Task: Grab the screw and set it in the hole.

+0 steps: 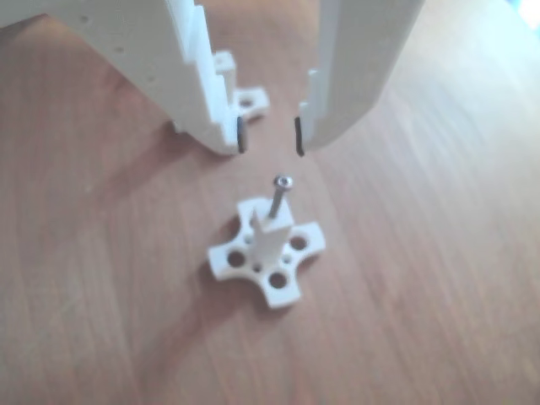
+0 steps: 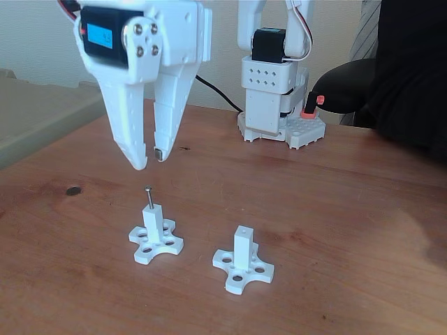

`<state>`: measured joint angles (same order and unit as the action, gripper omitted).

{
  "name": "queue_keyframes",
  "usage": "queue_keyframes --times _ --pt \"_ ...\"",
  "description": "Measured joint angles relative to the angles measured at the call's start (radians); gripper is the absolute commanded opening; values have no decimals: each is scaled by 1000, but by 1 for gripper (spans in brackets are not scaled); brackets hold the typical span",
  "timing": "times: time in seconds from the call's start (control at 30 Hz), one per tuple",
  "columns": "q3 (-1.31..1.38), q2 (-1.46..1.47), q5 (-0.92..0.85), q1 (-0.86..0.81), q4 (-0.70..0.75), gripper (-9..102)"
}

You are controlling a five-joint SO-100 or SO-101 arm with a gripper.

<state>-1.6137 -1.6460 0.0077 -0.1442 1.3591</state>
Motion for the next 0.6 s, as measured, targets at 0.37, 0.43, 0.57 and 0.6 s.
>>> queue_keyframes --times 0.37,0.43,0.57,0.6 --pt "18 28 0 0 0 9" --pt "18 31 0 0 0 9" --pt "21 40 -2 0 0 9" --pt "25 43 -2 0 0 9"
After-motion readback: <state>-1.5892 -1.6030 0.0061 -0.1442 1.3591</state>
